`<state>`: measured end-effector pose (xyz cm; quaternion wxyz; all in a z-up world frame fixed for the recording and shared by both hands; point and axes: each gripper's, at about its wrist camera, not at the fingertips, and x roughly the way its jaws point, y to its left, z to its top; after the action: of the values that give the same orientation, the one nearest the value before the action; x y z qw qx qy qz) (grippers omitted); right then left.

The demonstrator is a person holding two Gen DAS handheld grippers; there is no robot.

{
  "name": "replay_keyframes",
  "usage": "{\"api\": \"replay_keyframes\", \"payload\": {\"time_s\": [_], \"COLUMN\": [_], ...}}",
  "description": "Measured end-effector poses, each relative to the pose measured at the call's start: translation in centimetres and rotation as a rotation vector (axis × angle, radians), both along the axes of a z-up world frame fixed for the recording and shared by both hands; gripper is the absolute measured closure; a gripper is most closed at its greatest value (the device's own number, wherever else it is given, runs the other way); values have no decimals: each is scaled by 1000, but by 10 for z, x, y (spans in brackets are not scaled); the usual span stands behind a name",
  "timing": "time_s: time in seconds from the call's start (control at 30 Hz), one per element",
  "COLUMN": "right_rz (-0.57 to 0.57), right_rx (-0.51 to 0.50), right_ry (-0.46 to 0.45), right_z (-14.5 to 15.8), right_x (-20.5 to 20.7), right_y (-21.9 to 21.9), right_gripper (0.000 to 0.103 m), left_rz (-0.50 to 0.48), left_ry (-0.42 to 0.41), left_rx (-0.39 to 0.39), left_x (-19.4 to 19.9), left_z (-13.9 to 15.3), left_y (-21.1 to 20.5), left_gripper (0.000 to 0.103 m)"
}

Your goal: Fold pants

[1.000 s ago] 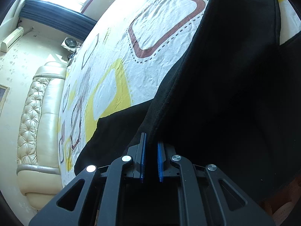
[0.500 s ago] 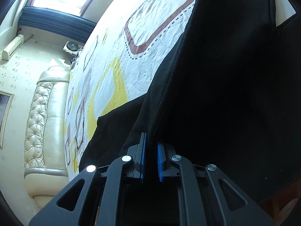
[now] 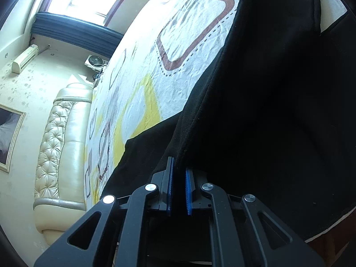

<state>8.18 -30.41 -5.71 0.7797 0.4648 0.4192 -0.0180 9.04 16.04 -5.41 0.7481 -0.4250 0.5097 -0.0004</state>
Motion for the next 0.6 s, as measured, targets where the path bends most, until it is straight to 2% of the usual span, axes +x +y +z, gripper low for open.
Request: {"api": "replay_keyframes", "payload": {"time_s": [0.17,0.27,0.43,0.5,0.6], "right_rz": [-16,-21,-38,-50,-72], "right_rx": [26,49,73,79,118], "right_ry": [-72,-90,-51,-20,16], "right_z": [17,16,-7,-22,-40], "right_x": [-25,-46,-77,-85,-90], "right_y": [6,14,20,17,11], "right_gripper": [94,94,94,94,94], "left_rz": [14,30,40,41,12], "left_ry": [-73,-72,-9,-1,-10], "left_rx": [12,1,-26,-41,-22], "left_x": [-5,-9,-20,-22,-21], "left_z": [16,14,-9,-16,-16], "left_y": [12,23,35,37,35], "left_gripper": [94,94,94,94,94]}}
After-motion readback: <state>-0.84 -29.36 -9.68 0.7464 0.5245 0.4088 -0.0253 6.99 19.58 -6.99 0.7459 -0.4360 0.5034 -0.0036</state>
